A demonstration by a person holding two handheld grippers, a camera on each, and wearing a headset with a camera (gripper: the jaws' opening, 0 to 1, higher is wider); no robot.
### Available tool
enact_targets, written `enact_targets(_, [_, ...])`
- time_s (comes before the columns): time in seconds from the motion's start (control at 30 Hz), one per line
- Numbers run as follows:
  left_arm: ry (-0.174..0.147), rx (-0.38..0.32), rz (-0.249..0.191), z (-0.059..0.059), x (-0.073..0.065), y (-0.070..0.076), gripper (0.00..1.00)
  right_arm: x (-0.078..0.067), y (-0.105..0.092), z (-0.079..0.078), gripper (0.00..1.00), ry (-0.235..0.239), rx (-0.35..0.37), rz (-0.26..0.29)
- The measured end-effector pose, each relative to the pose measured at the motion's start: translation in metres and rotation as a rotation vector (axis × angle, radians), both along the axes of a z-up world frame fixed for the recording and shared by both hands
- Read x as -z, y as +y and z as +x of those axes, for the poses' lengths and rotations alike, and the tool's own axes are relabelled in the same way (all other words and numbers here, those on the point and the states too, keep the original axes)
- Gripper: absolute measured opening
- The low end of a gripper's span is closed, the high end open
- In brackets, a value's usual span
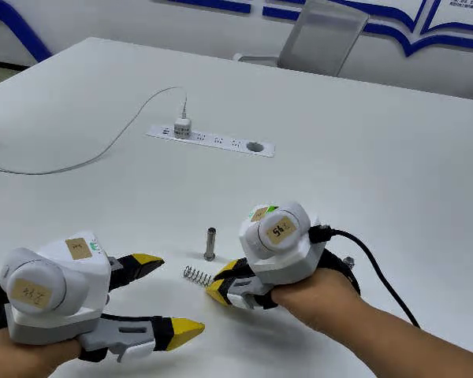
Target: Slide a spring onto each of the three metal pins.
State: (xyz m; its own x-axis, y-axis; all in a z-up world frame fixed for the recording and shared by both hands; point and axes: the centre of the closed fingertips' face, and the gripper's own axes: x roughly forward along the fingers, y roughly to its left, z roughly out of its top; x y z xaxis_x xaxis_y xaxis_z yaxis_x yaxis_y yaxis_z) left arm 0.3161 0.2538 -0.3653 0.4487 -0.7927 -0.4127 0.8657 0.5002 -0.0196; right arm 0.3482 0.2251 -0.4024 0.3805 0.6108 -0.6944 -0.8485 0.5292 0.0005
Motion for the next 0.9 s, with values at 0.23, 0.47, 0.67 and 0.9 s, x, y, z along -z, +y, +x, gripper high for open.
enact_targets(0.23, [0.001,0.005,0.004,-0.001,0.001,-0.001,0.67,-0.004,-0.003,-0.007,0.12,0.001,-0.014,-0.009])
enact_targets(0.47, [0.003,0.021,0.01,-0.004,0.001,-0.007,0.66,-0.012,-0.01,-0.017,0.11,-0.003,-0.033,-0.011])
enact_targets(0.67, [-0.001,0.041,0.015,-0.008,0.002,-0.012,0.64,-0.02,-0.017,-0.03,0.11,-0.006,-0.069,-0.024])
enact_targets(0.9, [-0.002,0.074,0.023,-0.014,0.004,-0.019,0.61,-0.028,-0.023,-0.049,0.11,0.012,-0.114,-0.032])
